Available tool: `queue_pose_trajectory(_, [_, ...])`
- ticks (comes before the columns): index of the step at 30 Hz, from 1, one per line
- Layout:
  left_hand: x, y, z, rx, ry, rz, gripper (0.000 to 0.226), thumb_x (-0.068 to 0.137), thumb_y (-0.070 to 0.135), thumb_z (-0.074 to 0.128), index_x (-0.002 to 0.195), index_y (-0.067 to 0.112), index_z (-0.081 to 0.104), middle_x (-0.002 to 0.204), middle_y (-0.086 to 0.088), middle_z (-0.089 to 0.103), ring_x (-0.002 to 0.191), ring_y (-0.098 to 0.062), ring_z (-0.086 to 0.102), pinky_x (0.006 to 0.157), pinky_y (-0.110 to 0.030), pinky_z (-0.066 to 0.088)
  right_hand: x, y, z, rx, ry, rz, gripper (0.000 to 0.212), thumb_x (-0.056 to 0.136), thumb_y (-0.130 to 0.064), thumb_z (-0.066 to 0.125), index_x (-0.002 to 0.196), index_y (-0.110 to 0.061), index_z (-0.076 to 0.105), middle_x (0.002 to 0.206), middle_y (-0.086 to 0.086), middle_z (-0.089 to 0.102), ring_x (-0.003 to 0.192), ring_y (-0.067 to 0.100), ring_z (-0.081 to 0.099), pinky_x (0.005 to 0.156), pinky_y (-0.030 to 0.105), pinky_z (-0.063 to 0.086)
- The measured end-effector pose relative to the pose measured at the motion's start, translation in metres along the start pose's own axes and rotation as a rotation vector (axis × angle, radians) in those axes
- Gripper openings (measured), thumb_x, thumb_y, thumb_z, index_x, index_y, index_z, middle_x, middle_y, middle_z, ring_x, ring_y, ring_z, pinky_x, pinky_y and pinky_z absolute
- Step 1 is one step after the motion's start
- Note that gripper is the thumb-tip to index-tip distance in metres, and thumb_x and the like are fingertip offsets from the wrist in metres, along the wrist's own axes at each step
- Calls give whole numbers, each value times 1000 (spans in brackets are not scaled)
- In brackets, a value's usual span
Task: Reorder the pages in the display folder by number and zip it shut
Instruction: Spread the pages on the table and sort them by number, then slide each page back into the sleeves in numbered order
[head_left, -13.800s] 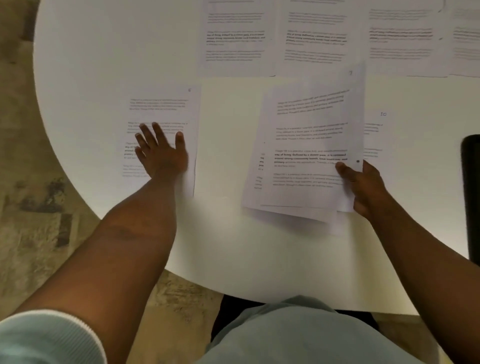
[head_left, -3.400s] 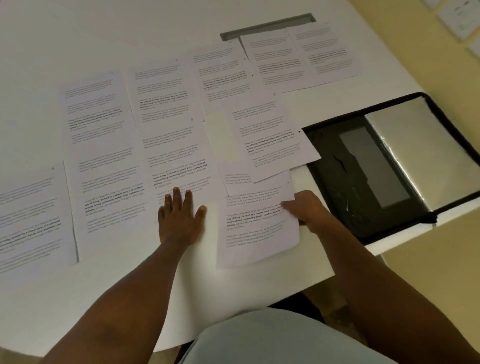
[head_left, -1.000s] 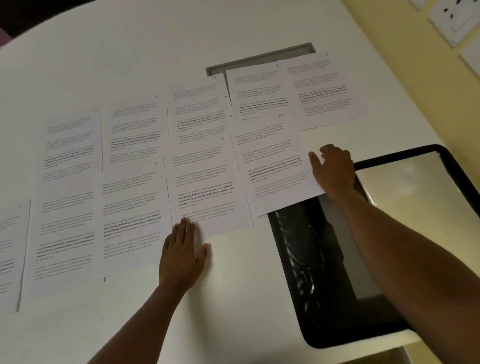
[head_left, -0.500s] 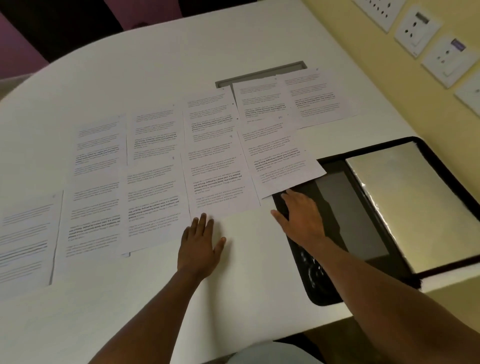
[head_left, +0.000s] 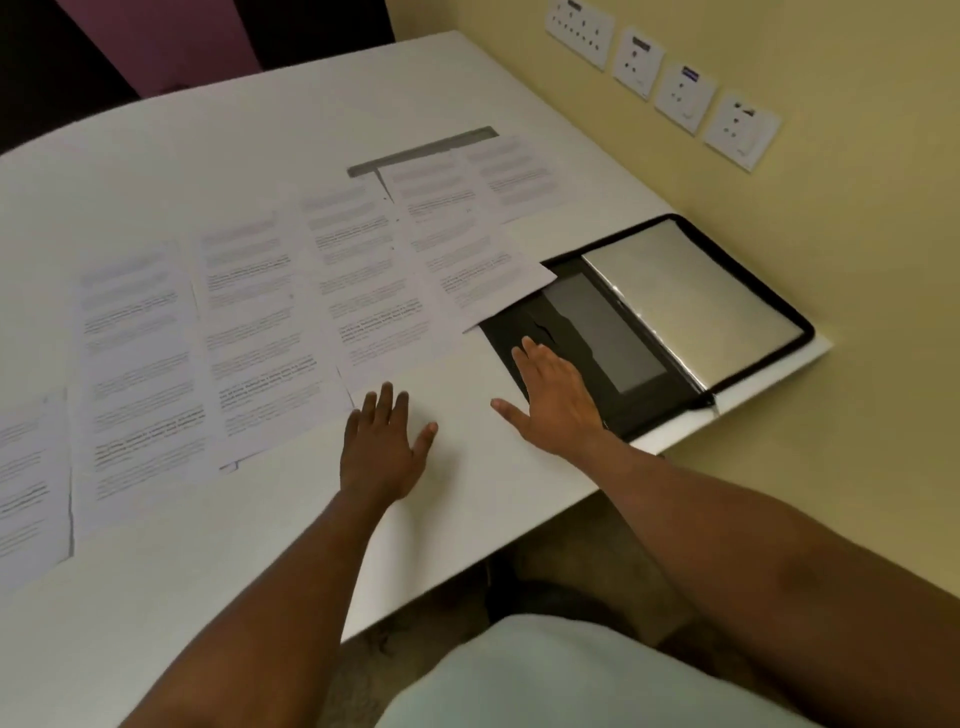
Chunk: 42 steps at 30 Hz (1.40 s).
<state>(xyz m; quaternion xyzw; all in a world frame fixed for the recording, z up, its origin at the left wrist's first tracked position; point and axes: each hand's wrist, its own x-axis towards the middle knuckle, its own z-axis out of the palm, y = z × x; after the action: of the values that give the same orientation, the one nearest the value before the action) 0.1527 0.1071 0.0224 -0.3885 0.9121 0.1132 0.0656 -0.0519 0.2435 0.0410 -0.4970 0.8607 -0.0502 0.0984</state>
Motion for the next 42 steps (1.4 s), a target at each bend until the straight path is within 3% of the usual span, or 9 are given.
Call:
queue_pose_trajectory(10, [-1,64,-7,-40,3,78,74,97,62,17,155,18,10,163,-6,1,150,-27,0,121,-43,4,-43,42,-22,41,106,127,82,93,-69,28,156,-19,9,163,4,2,150,23,3,122,44,7])
queue_pose_trajectory(15, [12,111,-6,-154,28,135,77,92,64,16,155,20,16,163,-3,11,150,-24,9,120,-40,10,-52,95,-30,146,256,160,67,95,-62,38,144,-16,40,147,6,45,138,24,37,117,42,24])
queue_pose_trajectory(19, [33,153,5,-300,24,98,67,96,56,38,151,19,28,158,-3,27,146,-24,26,117,-41,25,-44,156,-31,212,291,261,63,94,-59,45,139,-16,46,138,6,54,129,23,47,111,40,34])
queue_pose_trajectory(24, [66,203,18,-707,-101,-213,47,95,25,60,138,11,45,138,-11,53,126,-29,51,101,-36,43,-18,249,-27,364,283,428,60,95,-50,51,141,-11,45,141,11,51,130,28,45,109,42,37])
queue_pose_trajectory(30, [105,242,36,-914,-28,-856,47,88,27,62,126,0,56,117,-20,61,102,-37,60,75,-38,49,23,374,-30,458,255,876,63,93,-37,57,142,-4,38,143,19,42,126,37,46,101,47,44])
queue_pose_trajectory(32, [114,249,40,-970,-3,-1016,49,86,28,64,122,-4,56,114,-22,61,98,-39,61,75,-40,52,30,406,-29,452,224,975,67,92,-38,58,142,-1,35,143,21,40,125,40,46,100,49,45])
queue_pose_trajectory(37, [124,252,46,-1040,38,-1161,44,82,28,66,111,-3,59,106,-19,62,98,-37,62,83,-41,54,46,440,-26,510,110,1091,64,94,-38,56,139,3,36,141,25,41,126,40,44,99,46,42])
queue_pose_trajectory(40, [125,248,49,-1188,25,-1183,26,81,19,68,97,0,62,91,-12,61,93,-32,62,75,-34,48,52,451,-23,691,228,1165,52,96,-20,55,139,0,36,139,25,41,121,37,51,95,45,49])
queue_pose_trajectory(42, [125,242,55,-1251,18,-1196,30,80,15,69,106,0,63,96,-13,63,93,-32,65,70,-34,49,53,454,-24,882,333,1213,49,93,-4,53,138,-4,36,136,22,46,115,33,56,88,36,50])
